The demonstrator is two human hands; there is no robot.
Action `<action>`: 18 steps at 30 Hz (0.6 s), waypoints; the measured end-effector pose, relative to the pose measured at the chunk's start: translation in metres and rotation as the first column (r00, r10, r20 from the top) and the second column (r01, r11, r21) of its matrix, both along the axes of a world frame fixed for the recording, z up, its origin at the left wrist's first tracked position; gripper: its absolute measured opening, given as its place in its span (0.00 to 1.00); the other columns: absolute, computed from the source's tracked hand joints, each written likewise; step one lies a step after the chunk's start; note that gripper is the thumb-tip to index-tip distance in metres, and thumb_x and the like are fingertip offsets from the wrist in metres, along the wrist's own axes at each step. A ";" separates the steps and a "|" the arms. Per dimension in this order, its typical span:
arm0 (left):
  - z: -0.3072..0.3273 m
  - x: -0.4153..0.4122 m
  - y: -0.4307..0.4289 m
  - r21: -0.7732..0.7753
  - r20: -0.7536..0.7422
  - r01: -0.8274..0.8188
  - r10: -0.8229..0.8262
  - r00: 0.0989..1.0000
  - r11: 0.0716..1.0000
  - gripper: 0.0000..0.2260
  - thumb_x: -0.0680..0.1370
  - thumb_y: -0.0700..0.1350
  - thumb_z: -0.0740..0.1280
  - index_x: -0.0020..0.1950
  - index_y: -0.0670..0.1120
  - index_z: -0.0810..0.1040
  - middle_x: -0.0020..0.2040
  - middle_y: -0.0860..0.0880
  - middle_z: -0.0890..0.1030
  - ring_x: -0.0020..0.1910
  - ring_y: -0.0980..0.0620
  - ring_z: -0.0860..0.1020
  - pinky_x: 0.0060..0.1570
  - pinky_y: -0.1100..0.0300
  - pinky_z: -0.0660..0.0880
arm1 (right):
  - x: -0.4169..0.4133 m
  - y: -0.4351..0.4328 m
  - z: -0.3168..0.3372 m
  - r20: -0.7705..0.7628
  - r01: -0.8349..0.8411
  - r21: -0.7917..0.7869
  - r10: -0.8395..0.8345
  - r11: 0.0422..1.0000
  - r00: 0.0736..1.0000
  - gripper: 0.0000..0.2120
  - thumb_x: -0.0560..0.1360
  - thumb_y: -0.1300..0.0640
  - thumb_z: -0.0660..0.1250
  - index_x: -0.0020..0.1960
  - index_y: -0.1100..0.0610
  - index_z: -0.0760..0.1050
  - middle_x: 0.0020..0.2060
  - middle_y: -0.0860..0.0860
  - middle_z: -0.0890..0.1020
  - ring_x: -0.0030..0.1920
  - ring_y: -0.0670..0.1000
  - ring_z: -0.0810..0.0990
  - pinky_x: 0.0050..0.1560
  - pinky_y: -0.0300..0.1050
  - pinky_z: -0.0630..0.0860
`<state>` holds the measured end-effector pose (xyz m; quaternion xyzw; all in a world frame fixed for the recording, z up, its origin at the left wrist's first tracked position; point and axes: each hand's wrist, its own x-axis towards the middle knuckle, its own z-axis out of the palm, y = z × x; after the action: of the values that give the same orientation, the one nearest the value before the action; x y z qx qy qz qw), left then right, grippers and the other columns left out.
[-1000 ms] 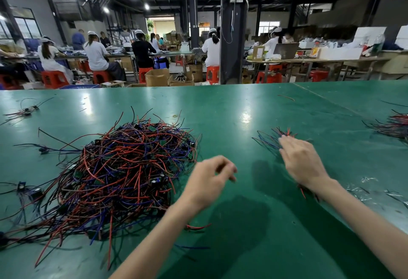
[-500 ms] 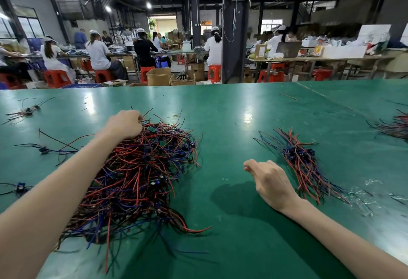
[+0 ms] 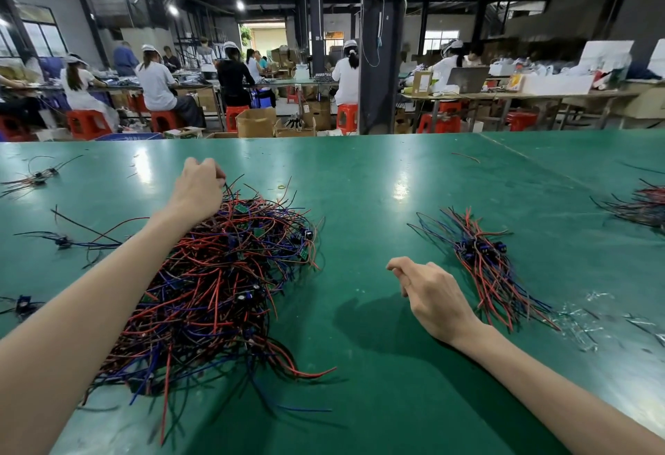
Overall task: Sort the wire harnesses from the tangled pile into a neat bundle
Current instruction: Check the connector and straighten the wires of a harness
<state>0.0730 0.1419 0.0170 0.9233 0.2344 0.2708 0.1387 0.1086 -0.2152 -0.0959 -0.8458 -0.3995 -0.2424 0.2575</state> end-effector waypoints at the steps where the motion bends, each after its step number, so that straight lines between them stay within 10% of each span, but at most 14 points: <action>1: 0.004 0.000 -0.004 -0.031 0.087 0.016 -0.013 0.996 0.999 0.09 0.81 0.39 0.59 0.58 0.38 0.74 0.57 0.36 0.73 0.54 0.38 0.74 0.55 0.49 0.70 | 0.000 0.000 0.000 -0.003 0.006 0.004 -0.006 1.000 1.000 0.08 0.77 0.62 0.60 0.49 0.62 0.77 0.26 0.51 0.76 0.25 0.57 0.70 0.33 0.42 0.63; 5: 0.018 -0.005 -0.027 -0.119 0.298 0.221 -0.178 0.938 0.968 0.06 0.81 0.38 0.61 0.56 0.39 0.74 0.50 0.42 0.79 0.40 0.50 0.79 0.38 0.60 0.73 | 0.000 0.001 0.000 -0.021 0.014 0.006 -0.014 1.000 1.000 0.08 0.78 0.62 0.60 0.49 0.62 0.77 0.26 0.51 0.76 0.25 0.58 0.71 0.33 0.42 0.62; 18: -0.004 -0.020 -0.136 -0.215 0.418 0.594 -0.476 0.773 0.775 0.05 0.78 0.38 0.66 0.52 0.41 0.78 0.39 0.51 0.81 0.26 0.55 0.79 0.32 0.66 0.76 | 0.000 -0.002 -0.002 -0.060 0.047 0.060 -0.043 0.997 0.997 0.08 0.80 0.61 0.60 0.53 0.61 0.77 0.30 0.53 0.78 0.29 0.60 0.72 0.34 0.53 0.72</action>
<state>0.0526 0.0063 0.0125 0.8526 -0.0276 0.3304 0.4040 0.1090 -0.2170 -0.0976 -0.8530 -0.3650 -0.2354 0.2893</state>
